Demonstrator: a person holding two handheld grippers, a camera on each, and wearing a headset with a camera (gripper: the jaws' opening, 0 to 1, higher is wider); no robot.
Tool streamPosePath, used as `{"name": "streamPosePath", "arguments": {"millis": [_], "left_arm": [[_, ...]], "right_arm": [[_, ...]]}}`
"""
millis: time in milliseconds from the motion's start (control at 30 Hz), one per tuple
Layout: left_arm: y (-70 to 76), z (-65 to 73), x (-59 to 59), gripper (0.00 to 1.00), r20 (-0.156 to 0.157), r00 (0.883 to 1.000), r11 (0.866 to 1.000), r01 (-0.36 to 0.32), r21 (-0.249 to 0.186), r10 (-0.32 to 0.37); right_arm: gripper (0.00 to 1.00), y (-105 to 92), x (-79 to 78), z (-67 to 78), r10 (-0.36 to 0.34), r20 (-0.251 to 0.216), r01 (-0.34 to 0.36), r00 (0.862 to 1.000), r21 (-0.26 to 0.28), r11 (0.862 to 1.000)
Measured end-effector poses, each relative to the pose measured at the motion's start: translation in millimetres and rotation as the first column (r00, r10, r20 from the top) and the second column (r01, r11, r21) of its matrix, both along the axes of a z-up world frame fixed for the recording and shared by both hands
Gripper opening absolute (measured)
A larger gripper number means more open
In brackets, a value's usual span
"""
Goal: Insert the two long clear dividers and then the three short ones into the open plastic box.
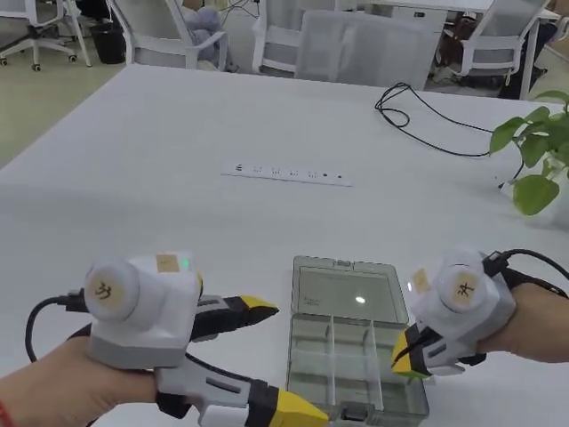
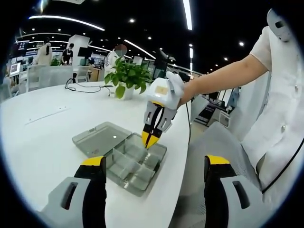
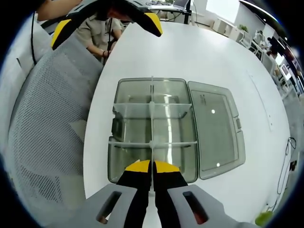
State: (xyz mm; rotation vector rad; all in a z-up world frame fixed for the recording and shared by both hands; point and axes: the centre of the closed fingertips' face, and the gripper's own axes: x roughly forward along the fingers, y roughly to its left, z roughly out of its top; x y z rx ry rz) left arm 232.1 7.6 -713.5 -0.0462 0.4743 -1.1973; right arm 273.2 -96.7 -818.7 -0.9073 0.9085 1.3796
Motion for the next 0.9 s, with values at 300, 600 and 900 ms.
{"name": "streamPosePath", "arguments": {"millis": [300, 600, 900], "left_arm": [[0.4, 0.7, -0.5, 0.86, 0.0, 1.0, 1.0, 0.0, -0.003, 0.0], [0.2, 1.3, -0.9, 0.87, 0.002, 1.0, 1.0, 0.0, -0.002, 0.0], [2.9, 1.9, -1.0, 0.88, 0.004, 1.0, 1.0, -0.004, 0.003, 0.004]], "right_arm": [[0.09, -6.7, 1.0, 5.5, -0.013, 0.016, 0.013, 1.0, 0.003, 1.0], [0.14, -13.9, 4.8, 30.6, -0.075, 0.049, 0.071, 0.996, 0.079, 0.994], [0.21, -23.5, 3.2, 57.6, -0.145, 0.072, 0.132, 0.987, 0.167, 0.977]]}}
